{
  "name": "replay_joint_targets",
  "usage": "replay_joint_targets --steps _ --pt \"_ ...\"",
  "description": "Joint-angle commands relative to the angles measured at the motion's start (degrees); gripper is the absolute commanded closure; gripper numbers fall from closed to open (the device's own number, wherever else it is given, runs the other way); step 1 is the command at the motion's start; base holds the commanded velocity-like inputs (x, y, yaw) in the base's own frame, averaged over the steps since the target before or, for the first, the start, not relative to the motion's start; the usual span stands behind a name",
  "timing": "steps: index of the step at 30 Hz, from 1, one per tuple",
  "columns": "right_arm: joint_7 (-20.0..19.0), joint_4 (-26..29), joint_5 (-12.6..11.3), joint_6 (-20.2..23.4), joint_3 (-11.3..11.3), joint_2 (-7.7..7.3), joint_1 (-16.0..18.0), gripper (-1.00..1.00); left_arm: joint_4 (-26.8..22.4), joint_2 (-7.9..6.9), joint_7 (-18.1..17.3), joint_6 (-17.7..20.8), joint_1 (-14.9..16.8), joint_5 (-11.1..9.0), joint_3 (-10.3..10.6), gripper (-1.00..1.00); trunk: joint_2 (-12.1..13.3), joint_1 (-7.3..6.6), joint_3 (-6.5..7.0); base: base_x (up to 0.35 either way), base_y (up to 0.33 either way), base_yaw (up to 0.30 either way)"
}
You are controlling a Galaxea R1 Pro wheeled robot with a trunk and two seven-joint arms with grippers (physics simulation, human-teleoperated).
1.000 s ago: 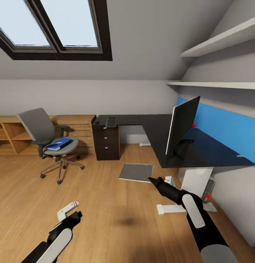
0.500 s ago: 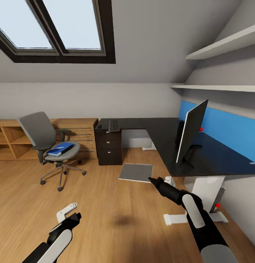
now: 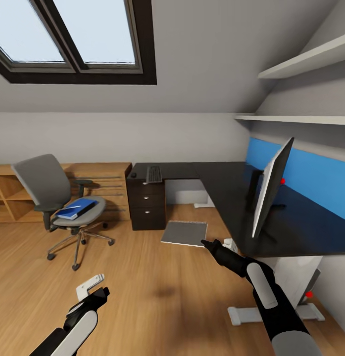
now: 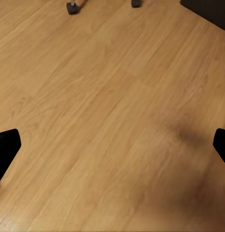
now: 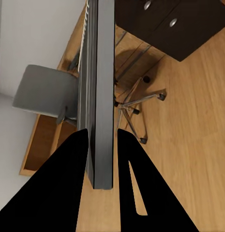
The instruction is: In the bedroom, organize the workspace by keeping the computer under the desk, ensuring the monitor is on the desk, placing the keyboard on the desk next to the monitor, placing the mouse on the desk next to the keyboard, moving the folder from the swivel chair onto the desk next to the mouse, stacking the notebook on top of the folder with the pen on top of the notebook, and positioning the swivel chair next to the desk.
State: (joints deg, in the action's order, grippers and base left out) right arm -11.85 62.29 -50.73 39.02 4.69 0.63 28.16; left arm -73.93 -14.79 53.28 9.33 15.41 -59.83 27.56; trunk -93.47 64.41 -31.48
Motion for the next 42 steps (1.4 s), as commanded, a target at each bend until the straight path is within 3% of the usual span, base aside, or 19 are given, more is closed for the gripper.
replay_joint_targets --steps 1,17,22,28,42 --pt "-0.28 0.02 -0.18 0.44 0.23 0.04 0.05 1.00 -0.07 -0.06 0.33 0.30 0.06 -0.11 0.13 -1.00 -0.03 0.03 -0.06 0.317 0.165 0.000" --pt "-0.28 0.03 -0.16 0.35 0.23 0.07 0.05 1.00 -0.17 -0.06 0.27 0.27 0.06 -0.07 0.14 -1.00 -0.03 0.03 -0.06 0.309 0.189 0.000" --pt "-0.22 0.04 -0.16 0.31 0.23 0.02 0.05 1.00 -0.31 -0.06 0.30 0.26 0.06 -0.01 1.35 -1.00 -0.03 0.03 -0.06 0.316 0.121 0.000" --pt "-0.26 0.06 -0.16 0.28 0.23 0.02 0.05 1.00 -0.35 -0.06 0.39 0.18 0.06 0.05 2.75 -1.00 -0.03 0.03 -0.06 0.319 0.044 0.000" --pt "-0.27 0.11 -0.08 0.27 0.23 -0.01 0.05 1.00 -0.51 -0.06 0.42 0.08 0.06 0.07 3.02 -1.00 -0.03 0.03 -0.06 0.321 0.004 0.000"
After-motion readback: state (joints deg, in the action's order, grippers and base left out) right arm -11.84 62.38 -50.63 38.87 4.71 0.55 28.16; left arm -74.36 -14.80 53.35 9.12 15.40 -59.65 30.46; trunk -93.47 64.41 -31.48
